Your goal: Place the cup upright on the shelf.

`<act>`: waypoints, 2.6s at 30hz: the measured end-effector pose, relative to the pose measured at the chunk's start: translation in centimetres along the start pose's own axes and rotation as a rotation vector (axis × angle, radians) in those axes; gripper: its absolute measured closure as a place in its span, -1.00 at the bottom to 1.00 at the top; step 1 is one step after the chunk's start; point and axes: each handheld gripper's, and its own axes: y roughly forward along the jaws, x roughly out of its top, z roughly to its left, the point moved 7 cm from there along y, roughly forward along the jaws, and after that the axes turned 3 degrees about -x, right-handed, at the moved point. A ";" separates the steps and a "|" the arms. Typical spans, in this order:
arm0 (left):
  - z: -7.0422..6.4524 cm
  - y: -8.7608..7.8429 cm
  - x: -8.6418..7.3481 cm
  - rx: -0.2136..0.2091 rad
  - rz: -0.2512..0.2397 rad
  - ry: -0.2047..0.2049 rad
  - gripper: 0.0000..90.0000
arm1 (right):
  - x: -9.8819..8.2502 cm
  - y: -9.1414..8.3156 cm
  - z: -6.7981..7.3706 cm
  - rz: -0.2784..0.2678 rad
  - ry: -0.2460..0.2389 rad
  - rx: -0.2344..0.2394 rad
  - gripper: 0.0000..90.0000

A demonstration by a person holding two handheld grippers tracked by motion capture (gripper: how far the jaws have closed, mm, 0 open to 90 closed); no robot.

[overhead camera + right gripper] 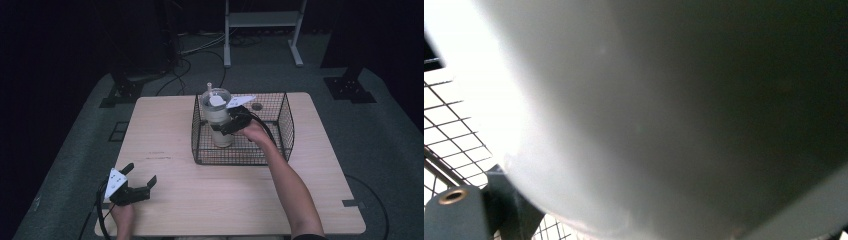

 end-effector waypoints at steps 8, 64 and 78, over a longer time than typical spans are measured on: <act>0.0 0.0 0.0 0.000 0.000 0.000 -1.00 | -0.2 -0.2 0.0 0.001 -0.005 0.004 -0.81; 0.0 0.1 0.0 0.004 0.007 0.009 -1.00 | -1.6 -3.1 -0.6 0.046 -0.012 -0.011 -0.80; 0.0 0.1 0.0 0.004 0.003 0.007 -1.00 | -1.1 -4.6 -0.7 0.057 0.005 -0.021 -0.80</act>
